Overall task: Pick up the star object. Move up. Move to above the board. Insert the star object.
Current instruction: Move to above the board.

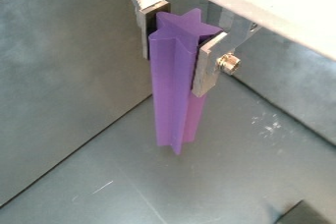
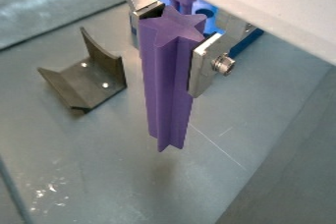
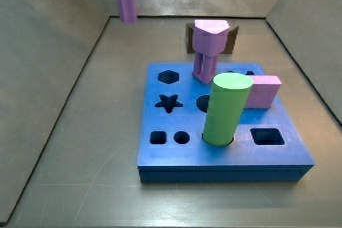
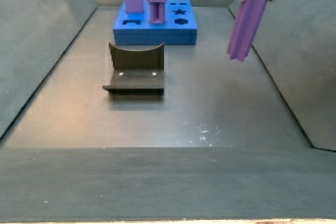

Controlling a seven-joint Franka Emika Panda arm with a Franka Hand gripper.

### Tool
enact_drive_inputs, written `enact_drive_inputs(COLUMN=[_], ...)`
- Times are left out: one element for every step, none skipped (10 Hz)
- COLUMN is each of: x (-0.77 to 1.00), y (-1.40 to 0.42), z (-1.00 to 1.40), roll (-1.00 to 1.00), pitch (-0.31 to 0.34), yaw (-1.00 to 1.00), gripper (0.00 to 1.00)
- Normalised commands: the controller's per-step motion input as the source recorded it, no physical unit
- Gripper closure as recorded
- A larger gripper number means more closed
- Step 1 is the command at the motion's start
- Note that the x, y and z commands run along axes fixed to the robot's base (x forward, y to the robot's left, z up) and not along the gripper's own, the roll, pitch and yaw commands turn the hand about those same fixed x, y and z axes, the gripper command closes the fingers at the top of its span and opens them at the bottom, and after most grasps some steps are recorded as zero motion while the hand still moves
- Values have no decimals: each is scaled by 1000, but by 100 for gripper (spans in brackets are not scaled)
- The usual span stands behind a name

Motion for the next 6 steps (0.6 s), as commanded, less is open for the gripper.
enact_drive_inputs(x=[-69,-61,-57,-45,-37,-30], y=[112,98,93,82,73,63], z=[1000,1000,1000,1000,1000,1000], roll=[97,89,83,71,65,63], pitch=[-38,8,24,51,68,76], yaw=[42,32,28,19,18,17], gripper=[100,100,100,100,100,100])
